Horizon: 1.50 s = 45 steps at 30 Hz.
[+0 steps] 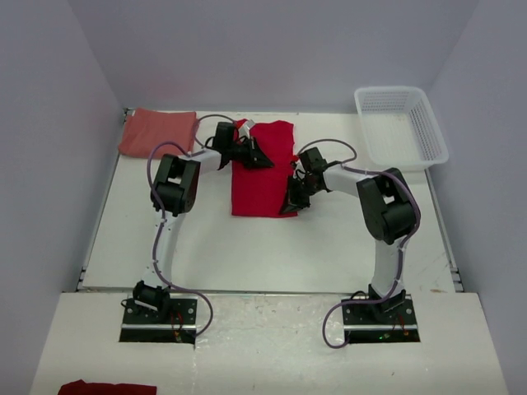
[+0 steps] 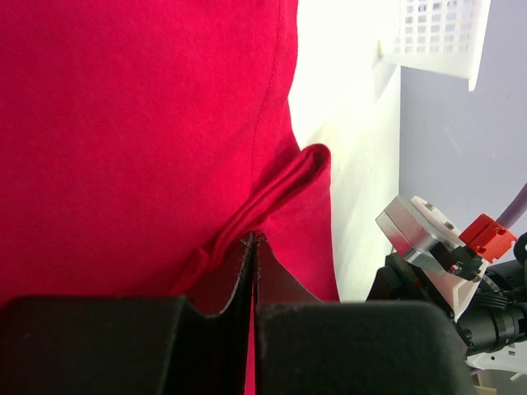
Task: Fold and stack the t-shirts
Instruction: Fold the folded rectangular tshirt in 1/3 of the way, then grab one side of the 2/3 rectangular tshirt with both arms
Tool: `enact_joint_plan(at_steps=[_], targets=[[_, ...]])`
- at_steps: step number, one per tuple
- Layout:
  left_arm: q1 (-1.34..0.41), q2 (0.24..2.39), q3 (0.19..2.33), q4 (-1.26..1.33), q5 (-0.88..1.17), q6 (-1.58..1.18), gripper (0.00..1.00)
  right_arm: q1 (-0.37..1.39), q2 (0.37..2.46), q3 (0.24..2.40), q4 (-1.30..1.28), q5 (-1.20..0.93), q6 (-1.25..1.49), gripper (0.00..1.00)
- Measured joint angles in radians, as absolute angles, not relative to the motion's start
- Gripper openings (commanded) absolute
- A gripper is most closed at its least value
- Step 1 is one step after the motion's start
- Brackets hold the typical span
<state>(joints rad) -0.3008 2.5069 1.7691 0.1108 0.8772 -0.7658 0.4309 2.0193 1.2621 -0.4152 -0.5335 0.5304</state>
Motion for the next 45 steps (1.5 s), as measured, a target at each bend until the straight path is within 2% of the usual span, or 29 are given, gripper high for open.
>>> enact_joint_plan(at_steps=[18, 28, 38, 40, 41, 44, 45], targets=[[-0.263, 2.628, 1.970, 0.046, 0.898, -0.746, 0.02, 0.437, 1.922, 1.079, -0.301, -0.545, 0.562, 0.00], [-0.221, 2.603, 1.912, 0.090, 0.920, -0.748, 0.03, 0.440, 1.872, 1.007, -0.274, -0.544, 0.561, 0.00], [-0.188, 2.524, 1.891, 0.081, 0.944, -0.763, 0.11, 0.480, 1.747, 0.921, -0.315, -0.494, 0.513, 0.01], [-0.190, 2.500, 1.900, 0.084, 0.958, -0.771, 0.12, 0.480, 1.720, 0.930, -0.341, -0.472, 0.507, 0.18], [-0.190, 2.486, 1.902, 0.088, 0.962, -0.773, 0.14, 0.480, 1.710, 0.939, -0.353, -0.458, 0.507, 0.24], [-0.191, 2.424, 1.891, 0.084, 0.960, -0.768, 0.18, 0.476, 1.697, 0.986, -0.379, -0.422, 0.496, 0.37], [-0.191, 2.398, 1.880, 0.073, 0.951, -0.760, 0.19, 0.476, 1.697, 1.000, -0.381, -0.413, 0.498, 0.39]])
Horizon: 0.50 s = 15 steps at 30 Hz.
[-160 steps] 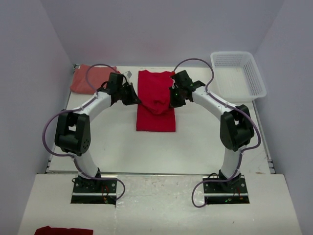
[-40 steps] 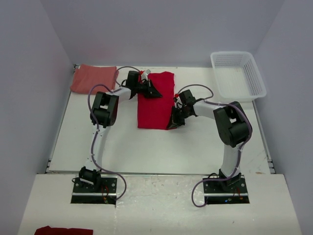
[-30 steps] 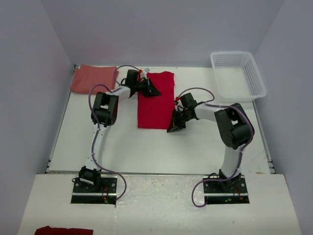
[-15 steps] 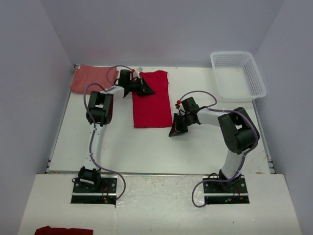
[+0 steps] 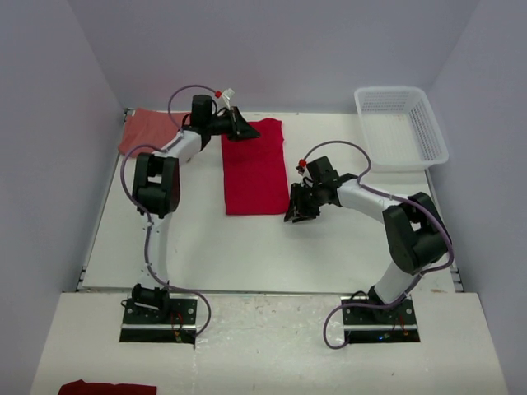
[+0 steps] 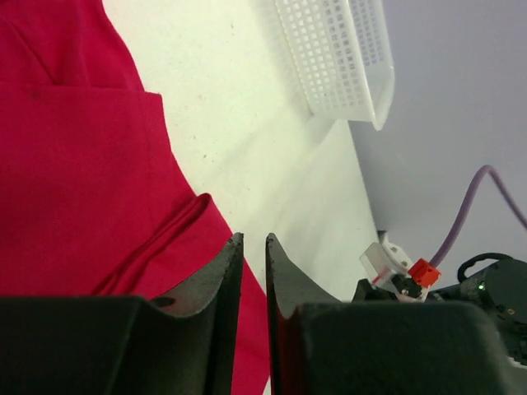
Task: Fold and stack the t-shirts
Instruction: Grab one side of the 2/3 rectangular tshirt with both arms
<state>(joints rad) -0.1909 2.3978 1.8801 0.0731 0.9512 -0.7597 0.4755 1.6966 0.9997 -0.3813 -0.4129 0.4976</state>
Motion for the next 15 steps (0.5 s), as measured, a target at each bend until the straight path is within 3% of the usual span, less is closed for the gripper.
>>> enact_joint_plan(at_steps=[6, 15], targets=[[-0.191, 2.149, 1.758, -0.078, 0.789, -0.635, 0.23, 0.461, 1.709, 1.021, -0.374, -0.412, 0.506, 0.47], [-0.191, 1.736, 1.335, -0.085, 0.552, -0.574, 0.25, 0.405, 1.823, 1.029, -0.313, -0.477, 0.547, 0.48]])
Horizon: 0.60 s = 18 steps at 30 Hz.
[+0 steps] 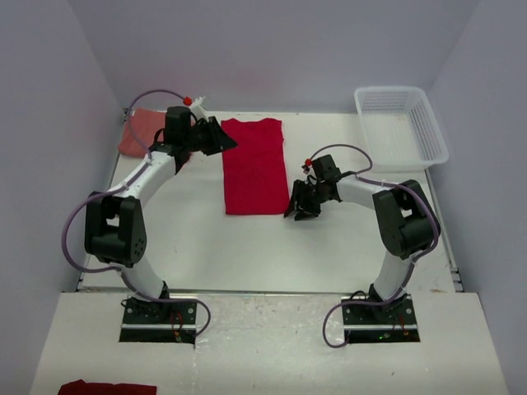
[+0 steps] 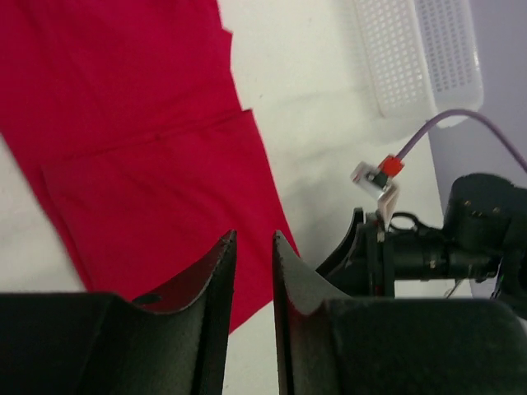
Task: Fold and stack the t-shirts
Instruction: Grab one side of the 2/3 rectangular tshirt with both arms
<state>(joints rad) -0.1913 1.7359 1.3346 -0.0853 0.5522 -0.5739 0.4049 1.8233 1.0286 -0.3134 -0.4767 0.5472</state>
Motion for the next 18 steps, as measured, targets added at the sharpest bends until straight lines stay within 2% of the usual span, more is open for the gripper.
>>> enact_joint_plan(at_steps=[8, 18], targets=[[-0.205, 1.584, 0.986, -0.017, 0.460, -0.601, 0.25, 0.371, 1.892, 1.077, -0.252, -0.533, 0.613, 0.45], [-0.212, 1.389, 0.841, 0.010, 0.415, -0.602, 0.27, 0.363, 1.919, 1.079, -0.207, -0.552, 0.667, 0.38]])
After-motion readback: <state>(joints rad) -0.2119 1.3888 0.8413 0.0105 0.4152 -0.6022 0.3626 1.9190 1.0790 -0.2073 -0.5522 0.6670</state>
